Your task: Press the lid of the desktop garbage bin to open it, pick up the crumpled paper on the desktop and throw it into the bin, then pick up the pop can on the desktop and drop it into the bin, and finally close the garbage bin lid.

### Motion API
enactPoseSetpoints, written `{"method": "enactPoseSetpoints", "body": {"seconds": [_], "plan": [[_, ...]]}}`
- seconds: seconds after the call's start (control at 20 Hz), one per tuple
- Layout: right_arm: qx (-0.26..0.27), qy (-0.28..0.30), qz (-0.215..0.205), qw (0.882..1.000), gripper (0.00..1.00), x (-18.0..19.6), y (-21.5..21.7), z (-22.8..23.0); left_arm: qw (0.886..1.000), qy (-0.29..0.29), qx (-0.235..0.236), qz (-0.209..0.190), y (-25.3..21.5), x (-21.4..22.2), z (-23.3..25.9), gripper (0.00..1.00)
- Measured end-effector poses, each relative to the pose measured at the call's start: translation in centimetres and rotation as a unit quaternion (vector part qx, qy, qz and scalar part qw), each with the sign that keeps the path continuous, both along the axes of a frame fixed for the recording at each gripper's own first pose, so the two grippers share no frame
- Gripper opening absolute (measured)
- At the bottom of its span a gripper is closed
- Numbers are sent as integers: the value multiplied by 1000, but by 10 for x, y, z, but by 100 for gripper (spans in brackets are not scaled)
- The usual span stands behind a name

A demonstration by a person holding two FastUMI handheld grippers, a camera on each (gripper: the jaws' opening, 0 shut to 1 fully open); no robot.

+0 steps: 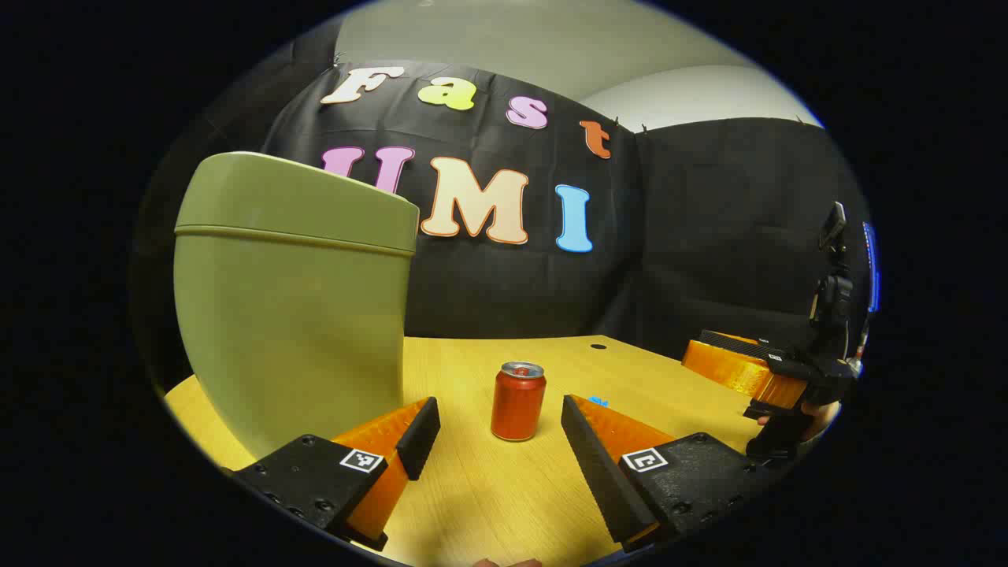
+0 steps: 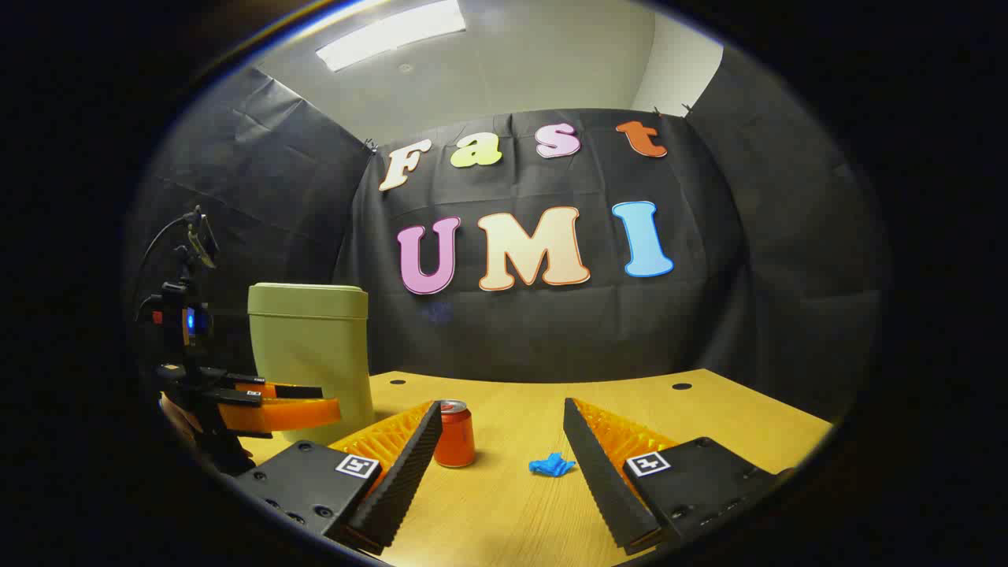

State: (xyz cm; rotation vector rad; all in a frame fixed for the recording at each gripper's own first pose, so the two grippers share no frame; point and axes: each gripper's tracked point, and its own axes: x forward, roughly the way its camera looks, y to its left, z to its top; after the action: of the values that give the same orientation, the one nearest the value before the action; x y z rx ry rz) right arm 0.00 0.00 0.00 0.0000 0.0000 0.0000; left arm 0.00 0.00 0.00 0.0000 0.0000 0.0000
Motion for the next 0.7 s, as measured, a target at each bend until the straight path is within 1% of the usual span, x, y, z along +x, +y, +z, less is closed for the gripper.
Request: {"method": "enactPoseSetpoints", "body": {"seconds": [0.2,0.7], "plan": [[3,1,-1,1000,98,-1,0,0,1000,0,3,-2,-1,1,0,94],[-11,14,6,1000,98,2,4,-10,1000,4,5,1,1,0,-2,94]]}}
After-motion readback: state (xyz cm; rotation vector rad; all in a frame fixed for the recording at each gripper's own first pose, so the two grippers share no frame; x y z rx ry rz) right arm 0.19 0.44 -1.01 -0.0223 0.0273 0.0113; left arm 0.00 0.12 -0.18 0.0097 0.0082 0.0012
